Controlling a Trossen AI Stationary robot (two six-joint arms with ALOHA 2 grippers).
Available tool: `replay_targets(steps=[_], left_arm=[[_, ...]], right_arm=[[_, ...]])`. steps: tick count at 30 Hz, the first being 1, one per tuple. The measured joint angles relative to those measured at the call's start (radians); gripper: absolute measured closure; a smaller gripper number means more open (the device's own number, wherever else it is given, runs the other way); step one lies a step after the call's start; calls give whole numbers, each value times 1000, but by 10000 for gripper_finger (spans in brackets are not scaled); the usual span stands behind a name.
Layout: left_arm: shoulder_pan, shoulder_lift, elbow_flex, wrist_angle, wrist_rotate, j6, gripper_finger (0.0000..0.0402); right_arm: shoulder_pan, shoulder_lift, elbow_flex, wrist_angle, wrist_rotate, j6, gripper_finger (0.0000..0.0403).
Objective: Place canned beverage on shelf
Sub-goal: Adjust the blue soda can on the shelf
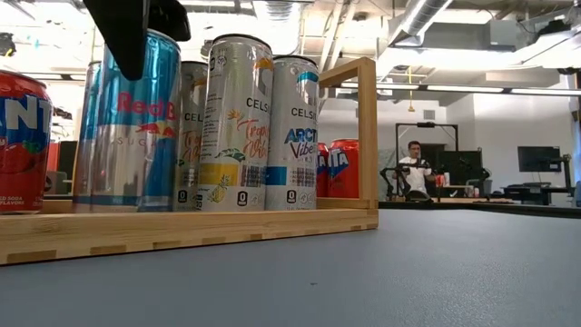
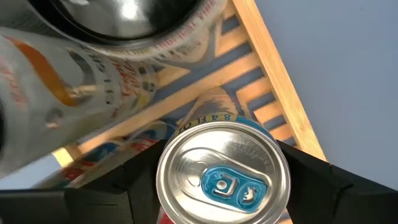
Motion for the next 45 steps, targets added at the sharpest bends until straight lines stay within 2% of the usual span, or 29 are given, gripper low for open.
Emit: replay_targets(steps=[16,23,30,45], left_arm=[[-6,1,0,0,-18,-9,152],[-7,1,0,8,16,2,150],[-7,1,0,0,-16,1,138],[-6,1,-1,6,20,-22,136]], right_arm=[[0,0,0,0,0,0,284],[0,0,0,0,0,0,284],[0,0,0,0,0,0,284],[0,0,0,-1,-1,0,284]])
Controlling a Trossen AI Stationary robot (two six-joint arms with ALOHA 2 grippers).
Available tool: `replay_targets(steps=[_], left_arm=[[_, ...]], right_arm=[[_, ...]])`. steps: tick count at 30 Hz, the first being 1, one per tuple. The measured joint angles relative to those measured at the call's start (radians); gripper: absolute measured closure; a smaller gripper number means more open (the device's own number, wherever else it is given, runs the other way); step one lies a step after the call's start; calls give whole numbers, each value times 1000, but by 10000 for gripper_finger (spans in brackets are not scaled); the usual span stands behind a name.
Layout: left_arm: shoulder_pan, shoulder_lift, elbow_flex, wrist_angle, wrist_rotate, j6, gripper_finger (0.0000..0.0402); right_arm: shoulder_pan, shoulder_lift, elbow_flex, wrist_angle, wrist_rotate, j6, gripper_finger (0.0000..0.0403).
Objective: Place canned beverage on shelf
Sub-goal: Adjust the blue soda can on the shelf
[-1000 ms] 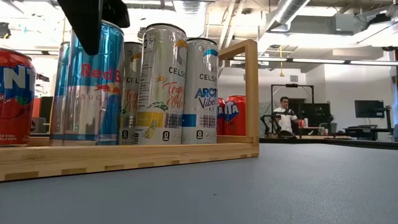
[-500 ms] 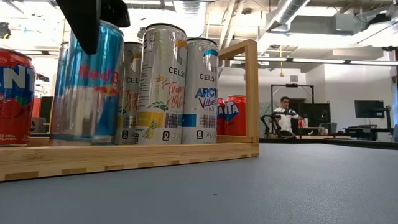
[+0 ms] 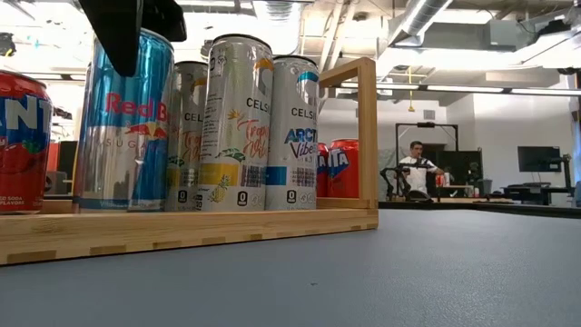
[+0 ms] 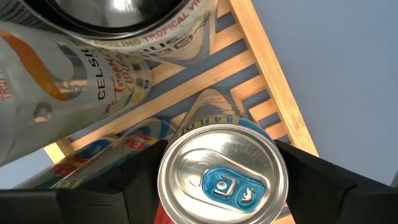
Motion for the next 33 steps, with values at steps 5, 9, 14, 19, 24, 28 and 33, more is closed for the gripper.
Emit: replay_targets(steps=[5,9,14,19,24,28,33], left_arm=[[3,0,0,2,32,1,136],[8,0,0,-2,58,-16,136],[8,0,-1,-5,49,-6,136],[8,0,-1,-5,36,10,136],[8,0,-1,-6,-11,13,136],[8,0,-1,-6,-21,17,136],[8,0,-1,-5,1,12,136]], right_arm=[[0,0,0,0,0,0,284],[0,0,0,0,0,0,284],[0,0,0,0,0,0,284],[0,0,0,0,0,0,284],[0,0,0,0,0,0,284],[0,0,0,0,0,0,284],[0,0,0,0,0,0,284]])
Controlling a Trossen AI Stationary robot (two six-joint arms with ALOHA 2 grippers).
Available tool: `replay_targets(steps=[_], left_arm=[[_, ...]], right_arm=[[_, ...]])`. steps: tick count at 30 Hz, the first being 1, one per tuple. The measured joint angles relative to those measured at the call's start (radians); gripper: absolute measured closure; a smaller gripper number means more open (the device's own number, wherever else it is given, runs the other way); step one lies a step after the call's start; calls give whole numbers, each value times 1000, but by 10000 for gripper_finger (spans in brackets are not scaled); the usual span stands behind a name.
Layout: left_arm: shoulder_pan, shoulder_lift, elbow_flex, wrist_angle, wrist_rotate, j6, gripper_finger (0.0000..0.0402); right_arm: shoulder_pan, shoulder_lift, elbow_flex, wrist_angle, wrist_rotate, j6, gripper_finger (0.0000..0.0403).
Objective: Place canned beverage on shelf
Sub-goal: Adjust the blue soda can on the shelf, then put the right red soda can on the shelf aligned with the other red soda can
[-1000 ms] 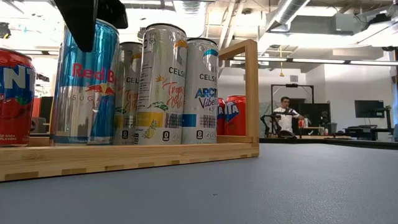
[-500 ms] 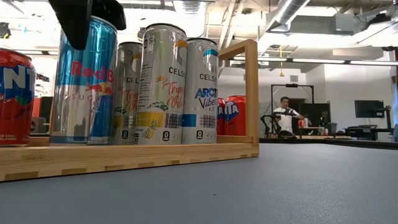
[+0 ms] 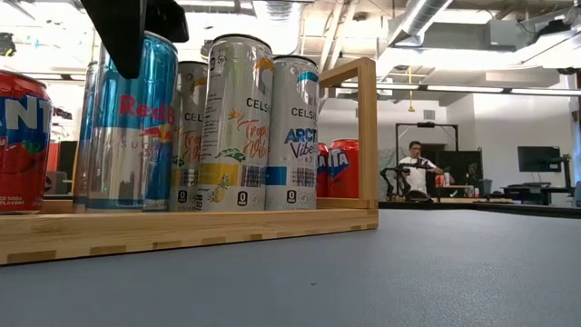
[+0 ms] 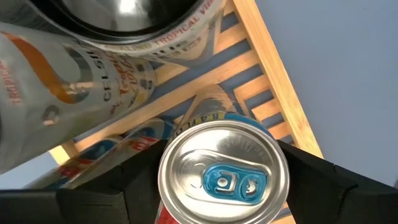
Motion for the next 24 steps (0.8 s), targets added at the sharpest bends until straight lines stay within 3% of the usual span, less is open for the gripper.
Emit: replay_targets(steps=[13,24], left_arm=[[2,0,0,9,16,-32,69],[2,0,52,-32,-7,-16,67]], right_arm=[[0,0,0,0,0,0,284],[0,0,0,0,0,0,284]])
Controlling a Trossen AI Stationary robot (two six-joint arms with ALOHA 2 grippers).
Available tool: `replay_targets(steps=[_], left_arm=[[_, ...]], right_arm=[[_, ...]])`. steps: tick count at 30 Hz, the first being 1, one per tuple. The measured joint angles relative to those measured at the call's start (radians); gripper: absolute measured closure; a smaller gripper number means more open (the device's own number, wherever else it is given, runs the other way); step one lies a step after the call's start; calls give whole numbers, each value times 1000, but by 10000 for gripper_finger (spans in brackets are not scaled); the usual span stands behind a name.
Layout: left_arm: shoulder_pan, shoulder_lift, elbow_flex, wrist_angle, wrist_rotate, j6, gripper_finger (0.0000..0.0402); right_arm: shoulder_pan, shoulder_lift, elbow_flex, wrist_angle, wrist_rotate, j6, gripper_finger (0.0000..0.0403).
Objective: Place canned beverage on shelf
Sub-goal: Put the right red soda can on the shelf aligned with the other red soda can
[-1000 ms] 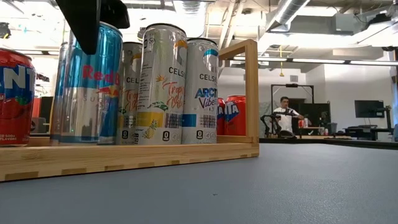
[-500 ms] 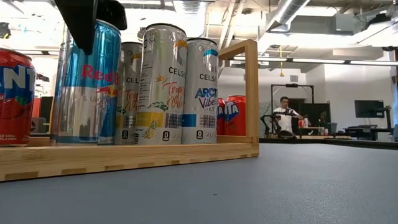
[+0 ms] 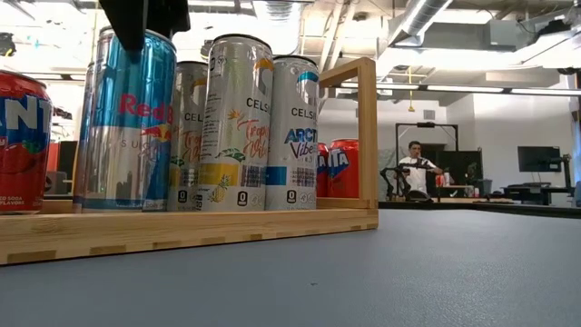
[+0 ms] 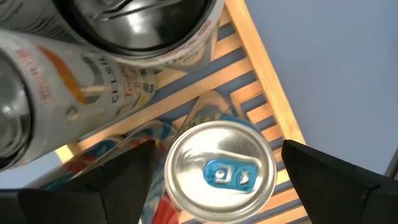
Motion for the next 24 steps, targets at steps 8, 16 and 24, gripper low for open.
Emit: replay_targets(steps=[8,16,24], left_arm=[[0,0,53,-23,-28,15,67],[-14,0,211,-127,-60,-27,68],[-182,0,337,-378,-254,-422,68]], right_arm=[[0,0,0,0,0,0,284],[0,0,0,0,0,0,284],[0,0,0,0,0,0,284]])
